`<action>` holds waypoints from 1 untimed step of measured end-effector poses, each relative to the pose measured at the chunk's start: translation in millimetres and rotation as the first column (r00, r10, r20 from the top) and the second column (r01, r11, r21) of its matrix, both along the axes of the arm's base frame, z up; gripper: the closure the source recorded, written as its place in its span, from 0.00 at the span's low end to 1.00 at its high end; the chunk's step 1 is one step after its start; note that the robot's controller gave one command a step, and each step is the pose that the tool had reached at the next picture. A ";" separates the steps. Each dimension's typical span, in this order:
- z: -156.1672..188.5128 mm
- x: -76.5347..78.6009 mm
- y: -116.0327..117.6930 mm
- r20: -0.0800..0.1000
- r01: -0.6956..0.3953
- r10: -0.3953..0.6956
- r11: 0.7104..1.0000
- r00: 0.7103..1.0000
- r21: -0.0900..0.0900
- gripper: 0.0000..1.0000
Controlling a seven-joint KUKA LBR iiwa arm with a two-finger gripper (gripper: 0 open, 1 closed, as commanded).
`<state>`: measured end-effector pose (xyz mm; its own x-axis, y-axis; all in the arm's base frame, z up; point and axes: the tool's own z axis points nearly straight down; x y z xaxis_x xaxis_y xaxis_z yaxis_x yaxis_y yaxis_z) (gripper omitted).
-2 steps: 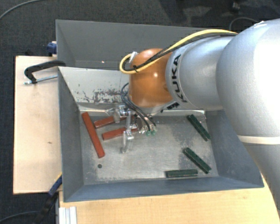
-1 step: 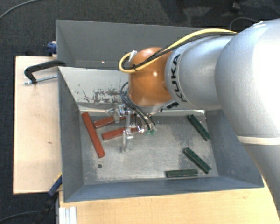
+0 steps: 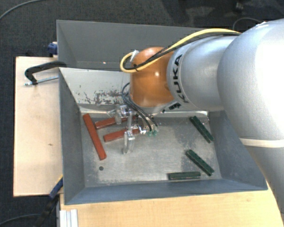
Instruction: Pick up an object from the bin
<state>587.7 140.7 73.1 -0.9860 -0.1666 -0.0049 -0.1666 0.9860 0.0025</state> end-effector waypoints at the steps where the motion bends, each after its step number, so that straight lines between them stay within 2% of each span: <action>1: 1.4 1.1 1.0 0.000 0.001 -0.001 1.000 1.000 0.000 0.00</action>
Offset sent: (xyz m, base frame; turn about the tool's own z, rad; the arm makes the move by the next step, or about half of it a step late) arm 0.0000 0.0000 0.0000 0.0000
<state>588.8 141.8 74.5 -0.9861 -0.1659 -0.0044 -0.1659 0.9861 0.0023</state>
